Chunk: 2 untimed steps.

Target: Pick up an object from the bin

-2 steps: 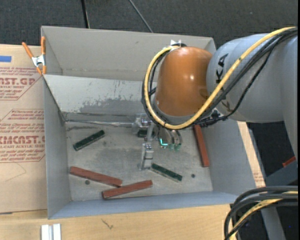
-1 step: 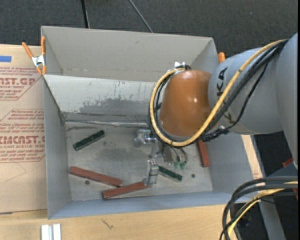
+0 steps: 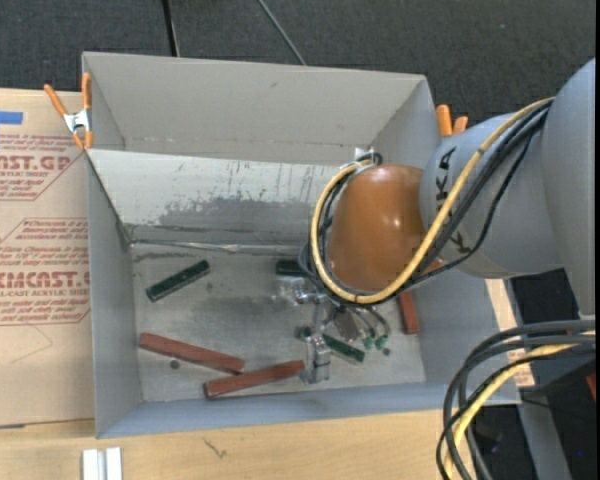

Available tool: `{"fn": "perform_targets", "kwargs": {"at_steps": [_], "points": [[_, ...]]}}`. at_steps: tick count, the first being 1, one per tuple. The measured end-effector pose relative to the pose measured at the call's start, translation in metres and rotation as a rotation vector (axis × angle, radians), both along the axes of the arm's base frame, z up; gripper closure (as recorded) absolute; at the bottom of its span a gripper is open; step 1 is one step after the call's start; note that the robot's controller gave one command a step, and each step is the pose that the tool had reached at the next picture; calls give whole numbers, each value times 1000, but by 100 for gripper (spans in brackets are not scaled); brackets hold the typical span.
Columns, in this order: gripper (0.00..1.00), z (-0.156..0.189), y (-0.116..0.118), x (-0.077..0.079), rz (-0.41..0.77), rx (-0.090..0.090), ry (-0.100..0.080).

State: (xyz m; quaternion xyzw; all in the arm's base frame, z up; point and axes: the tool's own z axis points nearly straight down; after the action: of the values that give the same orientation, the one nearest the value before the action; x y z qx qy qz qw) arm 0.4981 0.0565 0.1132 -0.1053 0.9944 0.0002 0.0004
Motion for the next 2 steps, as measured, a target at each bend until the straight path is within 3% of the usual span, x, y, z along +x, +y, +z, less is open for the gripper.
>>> {"fn": "perform_targets", "kwargs": {"at_steps": [1,2], "points": [[100,-34,-71,-6,-32,0,2],[100,-34,-71,-7,-31,1,2]]}}
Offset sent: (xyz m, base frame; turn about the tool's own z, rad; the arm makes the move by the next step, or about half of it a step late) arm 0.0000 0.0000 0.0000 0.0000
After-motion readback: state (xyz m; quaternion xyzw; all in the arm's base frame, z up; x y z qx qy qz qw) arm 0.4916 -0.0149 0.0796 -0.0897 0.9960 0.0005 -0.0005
